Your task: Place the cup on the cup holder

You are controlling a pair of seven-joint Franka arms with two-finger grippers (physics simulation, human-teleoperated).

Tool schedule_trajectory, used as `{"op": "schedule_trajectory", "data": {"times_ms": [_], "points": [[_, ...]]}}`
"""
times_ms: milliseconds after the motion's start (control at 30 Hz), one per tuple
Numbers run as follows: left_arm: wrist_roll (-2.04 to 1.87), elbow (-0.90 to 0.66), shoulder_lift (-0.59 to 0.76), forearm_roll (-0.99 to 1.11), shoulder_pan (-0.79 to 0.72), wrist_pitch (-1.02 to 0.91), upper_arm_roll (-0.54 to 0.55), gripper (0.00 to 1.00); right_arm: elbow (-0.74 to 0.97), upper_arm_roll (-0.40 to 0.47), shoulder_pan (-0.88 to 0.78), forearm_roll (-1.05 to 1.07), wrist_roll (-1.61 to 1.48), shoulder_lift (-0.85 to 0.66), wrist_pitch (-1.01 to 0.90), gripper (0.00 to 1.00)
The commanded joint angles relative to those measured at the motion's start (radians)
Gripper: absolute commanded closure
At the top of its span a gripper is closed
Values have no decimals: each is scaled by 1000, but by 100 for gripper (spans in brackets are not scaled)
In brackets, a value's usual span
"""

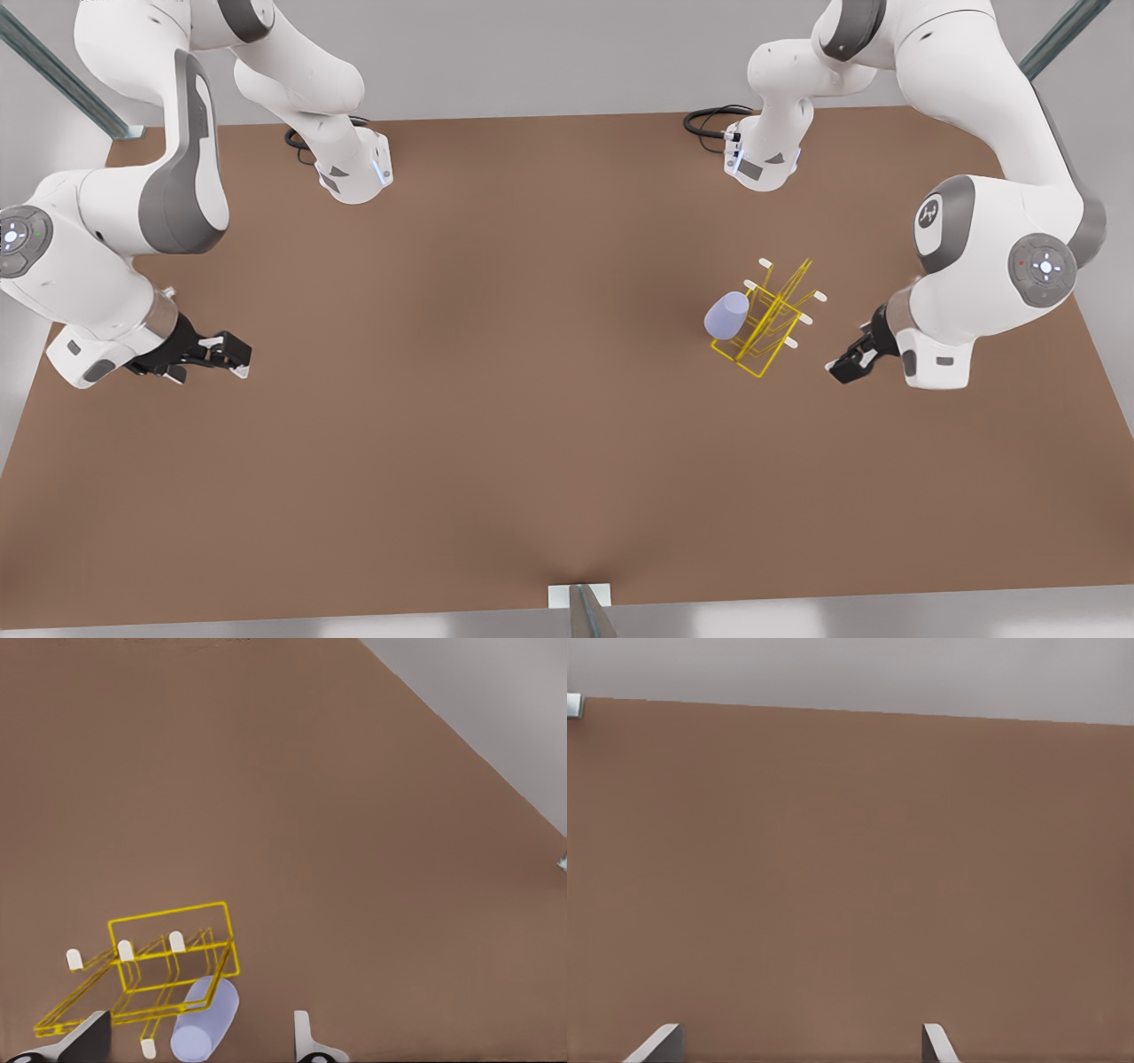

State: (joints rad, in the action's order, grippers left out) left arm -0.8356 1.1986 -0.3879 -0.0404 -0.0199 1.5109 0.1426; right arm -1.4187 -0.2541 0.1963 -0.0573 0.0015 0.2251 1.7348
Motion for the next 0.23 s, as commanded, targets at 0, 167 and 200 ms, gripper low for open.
{"op": "schedule_trajectory", "data": {"times_ms": [0, 167, 200], "points": [[699, -1, 1, -1, 0, 19, 0, 0, 1, -1, 0, 1, 0, 2, 2, 0], [699, -4, -14, -1, -15, 19, -1, 0, 0, -1, 0, 1, 2, 2, 3, 0], [698, -10, -16, -1, -15, 17, -1, 0, 0, -1, 0, 1, 0, 2, 3, 0]]}}
